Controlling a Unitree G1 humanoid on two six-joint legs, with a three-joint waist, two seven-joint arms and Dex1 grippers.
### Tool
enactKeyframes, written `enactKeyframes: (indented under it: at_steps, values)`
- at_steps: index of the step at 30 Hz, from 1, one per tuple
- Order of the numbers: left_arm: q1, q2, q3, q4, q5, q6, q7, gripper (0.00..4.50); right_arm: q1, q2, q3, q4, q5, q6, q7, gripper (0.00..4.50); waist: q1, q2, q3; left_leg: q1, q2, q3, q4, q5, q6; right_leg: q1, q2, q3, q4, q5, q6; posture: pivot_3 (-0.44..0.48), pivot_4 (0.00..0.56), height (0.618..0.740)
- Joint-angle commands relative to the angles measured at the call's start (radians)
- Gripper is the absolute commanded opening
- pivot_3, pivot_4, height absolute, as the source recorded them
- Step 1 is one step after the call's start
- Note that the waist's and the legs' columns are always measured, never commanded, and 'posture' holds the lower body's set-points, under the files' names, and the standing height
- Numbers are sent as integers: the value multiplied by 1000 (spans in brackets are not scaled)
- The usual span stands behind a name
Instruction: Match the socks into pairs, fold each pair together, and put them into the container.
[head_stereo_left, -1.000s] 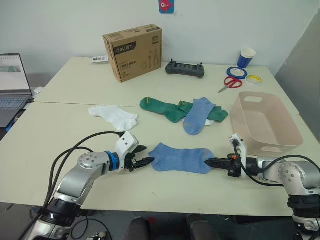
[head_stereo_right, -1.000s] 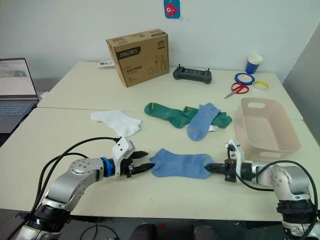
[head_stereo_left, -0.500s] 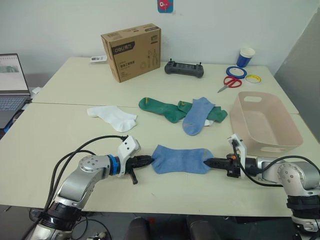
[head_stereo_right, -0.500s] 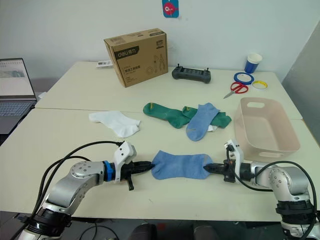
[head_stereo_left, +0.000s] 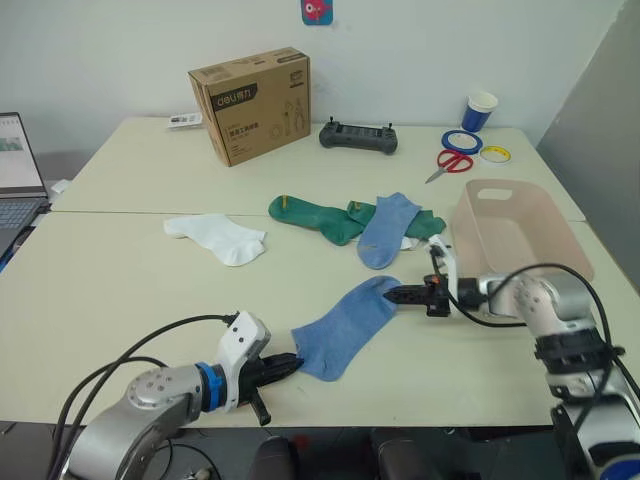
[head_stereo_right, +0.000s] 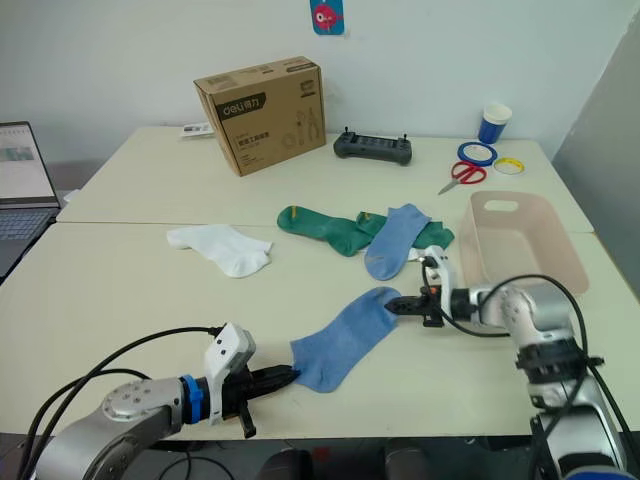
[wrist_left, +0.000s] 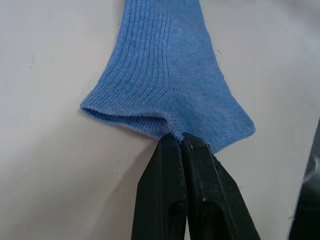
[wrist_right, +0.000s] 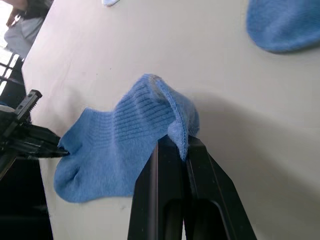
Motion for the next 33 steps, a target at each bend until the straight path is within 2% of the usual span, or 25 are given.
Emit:
enactKeyframes:
  at_steps: [1, 5, 8, 11, 14, 17, 18, 19, 25, 29, 31, 33]
  values:
    - [31, -26, 54, -98, -112, 79, 64, 17, -77, -4, 100, 52, -53, -69, 128, 0, 4, -1, 0, 0, 0, -1, 0, 0, 0, 0, 0, -1, 0, 0, 0, 0, 150, 740]
    - [113, 7, 67, -141, -171, 128, 70, 17, -185, 48, 222, 167, -134, -150, 244, 0, 1, 0, 0, 0, 0, -3, 0, 0, 0, 0, 0, -3, 0, -1, -2, 0, 150, 740]
    - [126, 20, 36, -118, -123, 97, 93, 17, -242, 97, 297, 278, -217, -239, 315, 0, -2, 0, 1, 0, 1, -2, -1, 0, 0, -1, 1, -3, 0, -1, -2, 0, 150, 740]
    - [116, 4, 19, -108, -119, 91, 120, 17, -280, 132, 312, 371, -273, -308, 358, 0, 0, 0, 1, 0, 0, -2, 0, 0, 0, -1, 1, -3, 1, -1, -2, 0, 150, 740]
    - [116, 3, 1, -99, -118, 81, 126, 0, -311, 160, 296, 432, -305, -345, 389, 672, 3, 0, 1, 0, 0, -2, 0, 0, 0, 0, 0, -3, 1, -1, -2, 0, 150, 740]
    - [121, 20, -4, -82, -98, 50, 111, 0, -322, 157, 274, 445, -320, -356, 415, 1608, 3, 0, 1, 0, 0, -1, 0, 0, 0, 0, 0, -2, 0, 1, -6, 0, 150, 740]
    - [132, 34, 1, -80, -101, 42, 93, 444, -321, 147, 265, 444, -326, -361, 420, 1994, 3, 0, 1, 0, 0, -2, 0, 0, 0, -1, 0, -3, 0, 1, -6, 0, 150, 740]
    - [144, 51, 11, -79, -106, 33, 69, 619, -320, 131, 251, 438, -329, -366, 425, 2318, 3, 0, 1, 0, 0, -2, 0, 0, 0, -1, 0, -3, 1, 1, -7, 0, 150, 740]
    - [183, 170, 111, -26, -114, -24, -54, 2507, -293, 29, 161, 344, -314, -368, 422, 4438, 3, 1, 1, -1, 0, -1, -1, 0, 0, -2, 0, -3, 1, 0, -8, 0, 150, 740]
    - [90, 336, 222, 99, -138, -87, -264, 3666, -131, -134, 114, 16, -295, -463, 490, 4500, 12, 3, 2, -1, 1, -4, -1, 0, 0, -3, 1, -6, 2, -3, -6, 0, 150, 740]
    - [-22, 369, 194, 183, -110, -130, -301, 3666, -20, -190, 124, -142, -320, -586, 513, 4500, 21, 6, 4, 0, 1, -6, -1, 0, 0, -6, 0, -10, 1, -8, -13, 0, 150, 740]
    - [-152, 370, 132, 269, -64, -162, -313, 3666, 65, -210, 129, -246, -329, -668, 516, 4500, 23, 6, 4, -1, 0, -6, -1, 0, 0, -2, -1, -11, 1, -8, -13, 0, 150, 740]
